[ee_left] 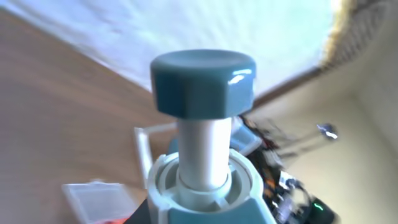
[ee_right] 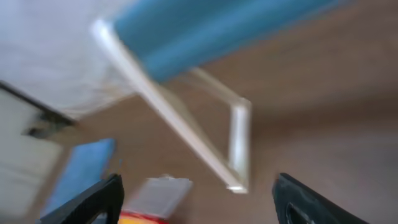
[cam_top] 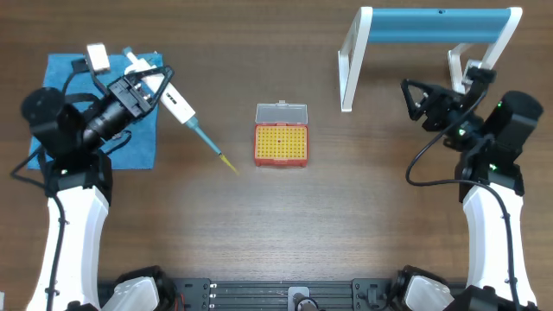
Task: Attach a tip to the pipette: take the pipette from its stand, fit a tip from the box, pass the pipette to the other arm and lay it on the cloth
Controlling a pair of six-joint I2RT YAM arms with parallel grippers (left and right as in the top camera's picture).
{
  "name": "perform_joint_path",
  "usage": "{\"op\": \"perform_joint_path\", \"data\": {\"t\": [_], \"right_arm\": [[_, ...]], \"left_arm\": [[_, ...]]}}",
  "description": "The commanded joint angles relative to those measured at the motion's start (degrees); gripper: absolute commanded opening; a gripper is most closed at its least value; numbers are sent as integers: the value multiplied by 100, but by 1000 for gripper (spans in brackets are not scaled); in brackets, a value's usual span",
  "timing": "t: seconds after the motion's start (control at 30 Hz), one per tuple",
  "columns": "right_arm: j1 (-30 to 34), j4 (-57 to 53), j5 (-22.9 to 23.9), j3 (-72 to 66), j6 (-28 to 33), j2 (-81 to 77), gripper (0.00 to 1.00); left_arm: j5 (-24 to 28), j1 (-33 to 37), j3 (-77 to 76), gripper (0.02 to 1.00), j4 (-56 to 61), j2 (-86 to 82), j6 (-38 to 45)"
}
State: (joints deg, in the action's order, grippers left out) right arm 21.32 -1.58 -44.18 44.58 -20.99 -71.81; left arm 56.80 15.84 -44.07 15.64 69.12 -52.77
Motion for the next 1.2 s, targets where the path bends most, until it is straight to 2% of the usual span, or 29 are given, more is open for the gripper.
{"op": "perform_joint_path", "data": {"t": [0.03,0.1,0.17,0.3,0.33,0.37,0.5,0.67,0.73,0.93,1.2], "right_arm": [[-280,-675,2081,31,1287,483,904],[-525,-968,2776,31,1604,837,906],[-796,-1126,3276,31,1836,1185,904],[-1255,-1220,3523,31,1961,1867,904],[-1333,-1231,3523,31,1958,2013,934],[-1410,-1279,3526,31,1958,2190,991],[-1563,-1714,3587,31,1954,2708,974],[-1878,-2643,3602,31,1958,3554,972],[-2063,-2872,3816,28,1991,4026,974],[-2302,-3233,3930,11,3344,5209,974],[-2302,-3674,3941,-433,3051,6946,974]], "left_arm": [[-874,17,-289,25,-616,-24,1163],[-1191,17,-726,25,-1674,-24,1775],[-1648,17,-1290,27,-2885,-20,2472],[-2634,28,-2614,27,-5228,98,3777],[-2861,28,-2981,27,-5790,177,4079],[-3032,28,-3257,25,-6190,258,4304],[-3646,28,-4247,27,-7436,776,4977],[-3969,44,-5399,27,-8515,1947,5528],[-3974,146,-5939,27,-8979,2610,5663],[-4413,372,-6985,27,-9733,4024,5958],[-5265,372,-7274,27,-9707,4712,6369]]}}
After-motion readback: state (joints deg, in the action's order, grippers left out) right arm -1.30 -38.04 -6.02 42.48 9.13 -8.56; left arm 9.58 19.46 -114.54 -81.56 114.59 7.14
